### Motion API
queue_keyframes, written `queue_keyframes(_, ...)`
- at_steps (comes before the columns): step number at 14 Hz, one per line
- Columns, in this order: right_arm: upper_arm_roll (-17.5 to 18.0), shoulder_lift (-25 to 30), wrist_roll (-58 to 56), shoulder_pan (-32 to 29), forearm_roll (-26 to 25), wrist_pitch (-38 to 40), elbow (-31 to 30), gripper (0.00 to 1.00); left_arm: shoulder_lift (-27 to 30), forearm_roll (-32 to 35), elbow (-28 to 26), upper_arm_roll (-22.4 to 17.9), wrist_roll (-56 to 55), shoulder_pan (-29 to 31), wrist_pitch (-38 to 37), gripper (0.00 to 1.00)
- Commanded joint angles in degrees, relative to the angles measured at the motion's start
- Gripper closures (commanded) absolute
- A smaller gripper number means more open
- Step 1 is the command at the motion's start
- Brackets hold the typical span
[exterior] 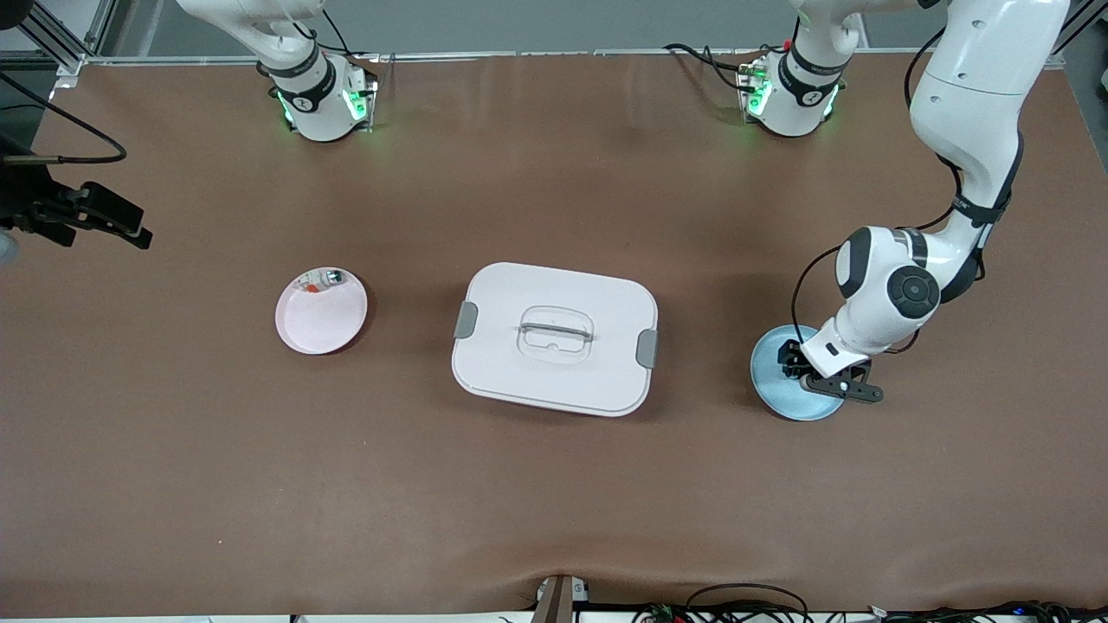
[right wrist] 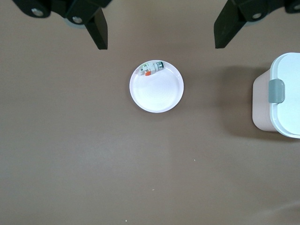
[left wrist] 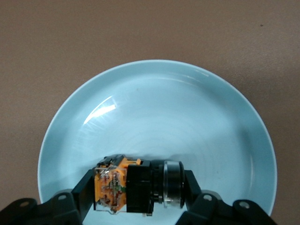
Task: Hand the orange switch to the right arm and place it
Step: 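Lift the orange switch with the left gripper and carry it over the box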
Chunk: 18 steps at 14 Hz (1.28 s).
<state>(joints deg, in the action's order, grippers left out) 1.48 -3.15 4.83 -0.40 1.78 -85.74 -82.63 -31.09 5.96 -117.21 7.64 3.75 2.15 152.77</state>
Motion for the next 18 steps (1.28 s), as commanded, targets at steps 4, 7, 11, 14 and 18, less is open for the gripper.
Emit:
queue_keyframes(4,0.2,1.3,0.8,-0.1,-0.2,-0.3,-1.4,0.0,0.9,0.3,-0.3,0.3,-0.7,0.1,0.1,0.88)
queue_keyframes(7,0.2,1.3,0.8,-0.1,-0.2,-0.3,-1.4,0.0,4.1,0.3,-0.2,0.6,-2.7,-0.3,-2.4,1.0)
queue_keyframes(11,0.2,1.3,0.8,-0.1,-0.2,-0.3,-1.3,0.0,10.6,0.3,0.4,3.3,-5.9,-0.2,-10.5,1.0)
queue_keyframes(14,0.2,1.2,0.8,-0.1,-0.2,0.0,-1.2,0.0,13.9,0.3,2.6,3.8,-7.5,-0.3,-17.2,1.0)
queue_keyframes(18,0.1,1.1,1.0,-0.4,-0.1,0.3,-0.8,0.0,16.2,0.2,7.9,6.8,-16.0,-0.2,-26.6,1.0)
